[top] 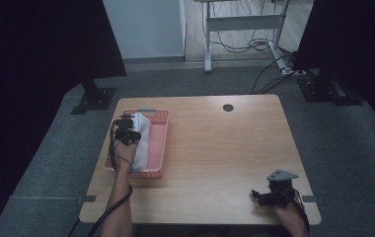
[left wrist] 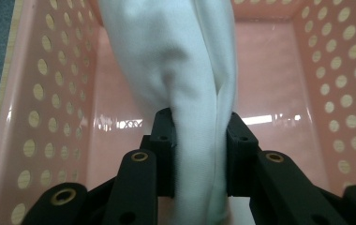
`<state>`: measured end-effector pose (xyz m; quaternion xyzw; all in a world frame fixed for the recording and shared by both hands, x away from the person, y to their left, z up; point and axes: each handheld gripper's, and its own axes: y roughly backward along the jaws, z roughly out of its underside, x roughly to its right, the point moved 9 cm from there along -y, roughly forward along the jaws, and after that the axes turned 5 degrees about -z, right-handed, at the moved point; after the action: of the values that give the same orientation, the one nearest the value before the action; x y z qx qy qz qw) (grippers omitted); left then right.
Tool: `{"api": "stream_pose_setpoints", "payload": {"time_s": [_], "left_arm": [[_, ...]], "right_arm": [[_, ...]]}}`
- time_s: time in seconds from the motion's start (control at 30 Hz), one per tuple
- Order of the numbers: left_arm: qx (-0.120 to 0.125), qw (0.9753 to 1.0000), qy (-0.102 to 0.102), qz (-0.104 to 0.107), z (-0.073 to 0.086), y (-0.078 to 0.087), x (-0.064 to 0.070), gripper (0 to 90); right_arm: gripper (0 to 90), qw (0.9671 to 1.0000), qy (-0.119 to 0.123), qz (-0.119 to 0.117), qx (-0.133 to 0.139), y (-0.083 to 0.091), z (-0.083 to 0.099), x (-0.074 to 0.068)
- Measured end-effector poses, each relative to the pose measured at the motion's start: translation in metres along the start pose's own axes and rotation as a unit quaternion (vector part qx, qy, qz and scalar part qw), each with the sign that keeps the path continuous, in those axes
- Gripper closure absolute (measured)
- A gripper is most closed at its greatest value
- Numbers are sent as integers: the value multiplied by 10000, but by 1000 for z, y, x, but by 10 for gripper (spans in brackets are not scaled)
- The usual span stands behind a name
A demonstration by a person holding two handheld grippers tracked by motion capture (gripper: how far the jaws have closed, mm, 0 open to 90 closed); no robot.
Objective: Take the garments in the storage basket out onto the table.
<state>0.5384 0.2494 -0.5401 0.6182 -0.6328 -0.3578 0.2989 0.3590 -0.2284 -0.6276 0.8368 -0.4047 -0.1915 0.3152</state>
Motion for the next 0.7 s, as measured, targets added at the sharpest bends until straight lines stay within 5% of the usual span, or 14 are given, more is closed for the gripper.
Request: {"api": "stream_pose_setpoints", "payload": {"time_s": [0.7], "left_arm": [[-50, 9999, -82, -61, -27, 45, 4, 698]], "right_arm": [[27, 10000, 7, 1, -6, 0, 0, 0]]}}
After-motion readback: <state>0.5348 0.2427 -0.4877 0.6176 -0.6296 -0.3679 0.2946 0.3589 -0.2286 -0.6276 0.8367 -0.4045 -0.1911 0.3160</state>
